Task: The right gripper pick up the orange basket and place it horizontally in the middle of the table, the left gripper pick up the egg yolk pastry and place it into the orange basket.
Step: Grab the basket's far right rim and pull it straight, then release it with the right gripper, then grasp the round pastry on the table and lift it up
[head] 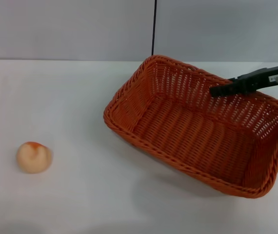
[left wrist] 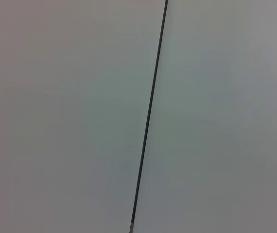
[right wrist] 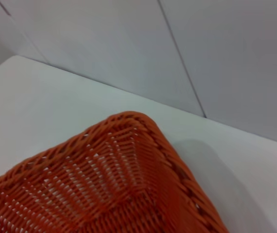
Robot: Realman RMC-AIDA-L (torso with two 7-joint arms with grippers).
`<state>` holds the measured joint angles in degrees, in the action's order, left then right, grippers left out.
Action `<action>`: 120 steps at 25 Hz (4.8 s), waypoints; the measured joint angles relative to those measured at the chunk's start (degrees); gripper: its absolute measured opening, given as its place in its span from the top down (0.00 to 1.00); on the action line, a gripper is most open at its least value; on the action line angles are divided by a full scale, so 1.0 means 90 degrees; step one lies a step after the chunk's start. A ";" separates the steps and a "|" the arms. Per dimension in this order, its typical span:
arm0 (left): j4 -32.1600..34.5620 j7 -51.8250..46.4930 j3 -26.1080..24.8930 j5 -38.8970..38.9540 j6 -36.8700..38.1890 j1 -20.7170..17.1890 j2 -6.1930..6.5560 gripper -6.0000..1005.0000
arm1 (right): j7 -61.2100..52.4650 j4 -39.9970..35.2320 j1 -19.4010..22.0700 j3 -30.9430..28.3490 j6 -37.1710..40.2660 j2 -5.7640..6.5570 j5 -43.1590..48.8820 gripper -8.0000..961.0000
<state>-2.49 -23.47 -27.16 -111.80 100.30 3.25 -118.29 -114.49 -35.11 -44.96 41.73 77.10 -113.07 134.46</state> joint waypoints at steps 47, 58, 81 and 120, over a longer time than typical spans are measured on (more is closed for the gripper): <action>0.0105 0.0288 0.0161 0.0004 0.0607 -0.0738 -0.0005 0.27 | 0.3440 -0.3302 0.0678 0.0737 0.1877 -0.0287 -0.0329 0.82; 0.0072 0.0287 0.0178 0.0000 0.0898 -0.0999 -0.0020 0.27 | 0.5174 -0.2117 0.0267 0.0689 0.1441 -0.0253 -0.0861 0.80; 0.0074 0.0330 0.0264 0.0001 0.0855 -0.0908 -0.0020 0.29 | 0.5817 -0.1749 0.0305 0.1379 0.0236 -0.0606 -0.0834 0.76; 0.1842 -0.1259 0.4410 -0.0004 -0.1169 0.0341 -0.0019 0.31 | 0.5481 -0.0216 0.3730 0.0942 0.1959 -0.0639 -0.7926 0.41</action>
<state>14.08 -34.80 12.53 -111.84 89.78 6.31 -118.47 -65.16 -37.06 -11.38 50.21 94.73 -118.82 63.13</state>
